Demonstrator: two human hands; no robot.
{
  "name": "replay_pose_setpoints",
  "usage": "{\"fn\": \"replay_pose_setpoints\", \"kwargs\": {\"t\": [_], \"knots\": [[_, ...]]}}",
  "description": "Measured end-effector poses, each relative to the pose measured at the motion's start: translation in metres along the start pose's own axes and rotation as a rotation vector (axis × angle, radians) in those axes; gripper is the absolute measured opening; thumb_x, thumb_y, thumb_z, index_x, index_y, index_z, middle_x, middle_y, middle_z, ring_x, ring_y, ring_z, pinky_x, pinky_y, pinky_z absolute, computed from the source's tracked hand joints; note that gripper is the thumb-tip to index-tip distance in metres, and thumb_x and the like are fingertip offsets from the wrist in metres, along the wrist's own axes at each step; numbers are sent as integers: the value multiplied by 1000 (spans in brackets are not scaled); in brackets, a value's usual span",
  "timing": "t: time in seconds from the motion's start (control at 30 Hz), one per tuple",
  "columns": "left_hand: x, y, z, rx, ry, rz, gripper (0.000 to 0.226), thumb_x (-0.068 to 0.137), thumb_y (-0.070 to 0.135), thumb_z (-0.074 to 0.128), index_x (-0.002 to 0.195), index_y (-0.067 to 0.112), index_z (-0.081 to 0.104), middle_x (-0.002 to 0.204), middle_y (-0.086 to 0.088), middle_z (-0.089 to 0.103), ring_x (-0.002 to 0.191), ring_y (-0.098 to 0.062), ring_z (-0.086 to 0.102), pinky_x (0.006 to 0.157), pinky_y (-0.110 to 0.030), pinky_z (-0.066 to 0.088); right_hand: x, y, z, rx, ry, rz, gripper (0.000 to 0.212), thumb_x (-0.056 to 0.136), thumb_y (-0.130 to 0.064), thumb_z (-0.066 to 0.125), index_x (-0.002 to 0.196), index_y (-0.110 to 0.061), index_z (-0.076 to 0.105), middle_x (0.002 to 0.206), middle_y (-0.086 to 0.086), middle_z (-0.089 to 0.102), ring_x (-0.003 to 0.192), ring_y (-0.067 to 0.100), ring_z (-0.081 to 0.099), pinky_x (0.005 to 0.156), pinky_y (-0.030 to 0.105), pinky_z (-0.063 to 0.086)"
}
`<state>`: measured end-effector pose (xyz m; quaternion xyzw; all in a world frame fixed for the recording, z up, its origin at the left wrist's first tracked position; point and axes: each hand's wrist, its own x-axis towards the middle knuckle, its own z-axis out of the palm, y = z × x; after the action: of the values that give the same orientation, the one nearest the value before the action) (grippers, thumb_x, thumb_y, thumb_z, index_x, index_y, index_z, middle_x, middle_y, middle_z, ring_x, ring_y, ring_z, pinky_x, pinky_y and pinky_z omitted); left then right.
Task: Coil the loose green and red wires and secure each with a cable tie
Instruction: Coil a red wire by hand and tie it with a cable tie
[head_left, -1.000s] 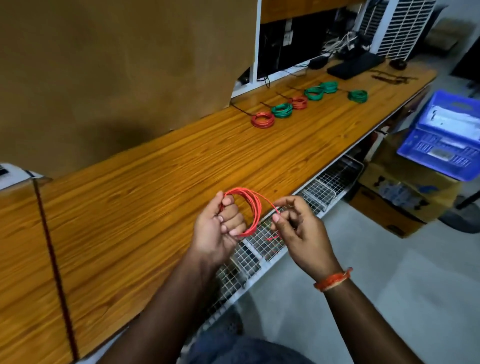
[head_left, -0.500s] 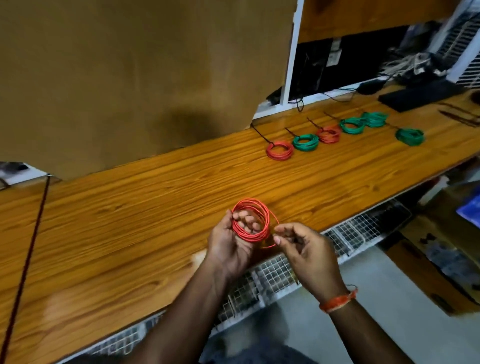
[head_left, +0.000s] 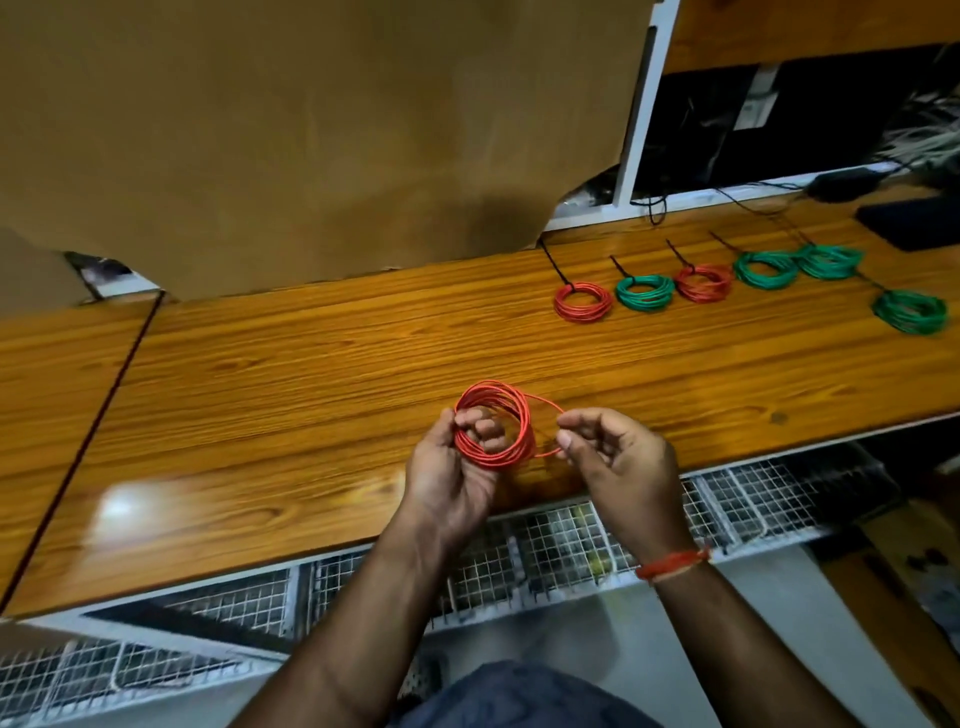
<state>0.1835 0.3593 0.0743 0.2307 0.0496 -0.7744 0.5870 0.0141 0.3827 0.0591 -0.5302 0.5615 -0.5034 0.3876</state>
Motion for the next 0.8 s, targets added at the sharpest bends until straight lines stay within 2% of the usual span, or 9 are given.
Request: {"fn": "replay_pose_setpoints", "kwargs": {"t": [0.1, 0.23, 0.37, 0.5, 0.6, 0.7, 0.8], "knots": [[1, 4, 1, 41, 18, 57, 47, 111, 30, 27, 75, 10, 49, 62, 4, 47, 49, -9, 47, 46, -20, 38, 6, -4, 5, 6, -11, -17, 18, 92, -5, 73, 101, -20, 76, 89, -5, 77, 80, 8, 74, 70, 22, 59], [3, 12, 0, 49, 22, 77, 48, 111, 29, 27, 70, 13, 46, 57, 4, 45, 45, -8, 42, 43, -20, 35, 14, -6, 6, 16, -16, -30, 19, 93, -4, 72, 99, -22, 75, 88, -6, 77, 79, 7, 73, 71, 21, 58], [4, 22, -1, 45, 20, 67, 47, 111, 29, 28, 69, 13, 45, 57, 5, 44, 44, -8, 42, 42, -20, 36, 21, -11, 18, 99, 4, -2, 18, 93, -2, 71, 98, -19, 74, 87, 1, 76, 79, 12, 73, 71, 23, 57], [6, 33, -3, 49, 18, 73, 49, 111, 29, 27, 69, 13, 45, 57, 4, 44, 44, -8, 42, 43, -20, 36, 17, -13, 43, 152, 21, 17, 23, 91, -2, 73, 105, -19, 68, 85, 5, 75, 78, 17, 74, 69, 25, 59], [8, 37, -6, 67, 27, 82, 46, 112, 32, 26, 76, 12, 45, 59, 2, 47, 46, -10, 46, 44, -20, 41, 8, -13, 63, 115, 54, -3, 18, 92, -5, 73, 100, -20, 70, 83, 3, 77, 76, 16, 76, 68, 29, 62], [10, 43, -12, 127, 79, 122, 43, 112, 33, 27, 81, 10, 47, 61, -2, 52, 51, -11, 52, 46, -19, 45, 3, -13, 76, 115, 65, -3, 6, 95, -10, 70, 94, -15, 72, 81, 3, 77, 71, 14, 75, 64, 25, 60], [8, 47, -14, 255, 100, 217, 39, 111, 30, 32, 81, 12, 48, 65, -3, 55, 56, -12, 53, 48, -18, 46, 2, -16, 84, 174, 57, 100, 6, 97, -11, 67, 93, -12, 71, 77, 6, 75, 67, 12, 71, 62, 22, 56]]}}
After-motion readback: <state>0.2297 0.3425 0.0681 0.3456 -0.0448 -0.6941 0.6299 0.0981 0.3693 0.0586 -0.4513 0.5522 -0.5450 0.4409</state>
